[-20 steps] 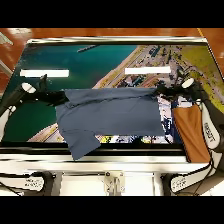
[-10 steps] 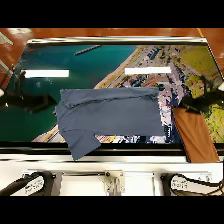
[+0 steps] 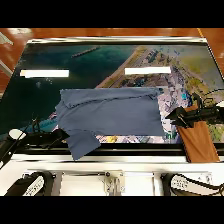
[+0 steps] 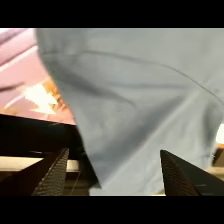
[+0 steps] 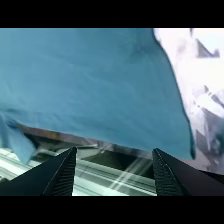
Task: Fold the shirts.
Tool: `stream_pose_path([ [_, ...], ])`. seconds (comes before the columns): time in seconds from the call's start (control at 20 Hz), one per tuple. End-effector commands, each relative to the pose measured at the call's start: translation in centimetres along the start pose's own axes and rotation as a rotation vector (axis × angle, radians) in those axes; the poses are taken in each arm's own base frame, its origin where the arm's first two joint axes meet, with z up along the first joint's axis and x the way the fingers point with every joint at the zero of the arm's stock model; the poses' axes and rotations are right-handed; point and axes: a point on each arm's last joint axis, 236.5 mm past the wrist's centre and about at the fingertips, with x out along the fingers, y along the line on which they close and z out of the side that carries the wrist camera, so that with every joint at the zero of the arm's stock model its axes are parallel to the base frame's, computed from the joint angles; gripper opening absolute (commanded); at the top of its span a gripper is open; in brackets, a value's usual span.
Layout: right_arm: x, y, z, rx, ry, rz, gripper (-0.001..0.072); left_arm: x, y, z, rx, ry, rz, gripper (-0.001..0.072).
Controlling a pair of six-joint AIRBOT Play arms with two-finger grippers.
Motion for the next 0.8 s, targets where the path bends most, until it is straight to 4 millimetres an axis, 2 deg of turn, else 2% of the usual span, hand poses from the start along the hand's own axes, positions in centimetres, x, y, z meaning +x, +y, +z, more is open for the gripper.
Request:
stream_pose_path([
  [0.0,0.2,1.0,1.1,0.015,-0.056,0.053,0.0598,1.5,0.9,-0.3,-0.036,-0.019,-0.011,0.0652],
  [0.2,0.2,0.9,1.2,0.015,-0.059,0.051,0.0598,2.5,1.3,0.2,-0.052,-0.022,-0.015,0.0651],
  [0.3,0.2,0.9,1.3,0.015,-0.061,0.05,0.0598,2.7,0.0,1.7,-0.099,-0.075,-0.081,0.0633],
  [0.35,0.1,0.9,1.4,0.016,-0.066,0.049,0.0598,2.7,-0.9,2.4,-0.119,-0.1,-0.121,0.0435],
  [0.4,0.2,0.7,1.4,0.015,-0.068,0.044,0.0598,2.6,-1.5,2.8,-0.129,-0.114,-0.151,0.0202],
  [0.45,0.2,0.6,1.4,0.014,-0.068,0.037,0.0598,2.4,-2.1,2.9,-0.122,-0.118,-0.175,0.0109],
  [0.5,0.2,0.2,1.3,0.014,-0.062,0.02,0.0599,2.3,-2.5,2.8,-0.108,-0.108,-0.188,0.0055],
  [0.65,0.9,-3.0,-0.8,0.048,0.011,-0.094,0.0602,1.9,-3.8,2.2,-0.052,-0.067,-0.225,0.0045],
  [0.75,1.8,-4.1,-1.7,0.071,0.023,-0.112,0.0603,1.4,-4.8,2.1,-0.025,-0.047,-0.25,0.0045],
])
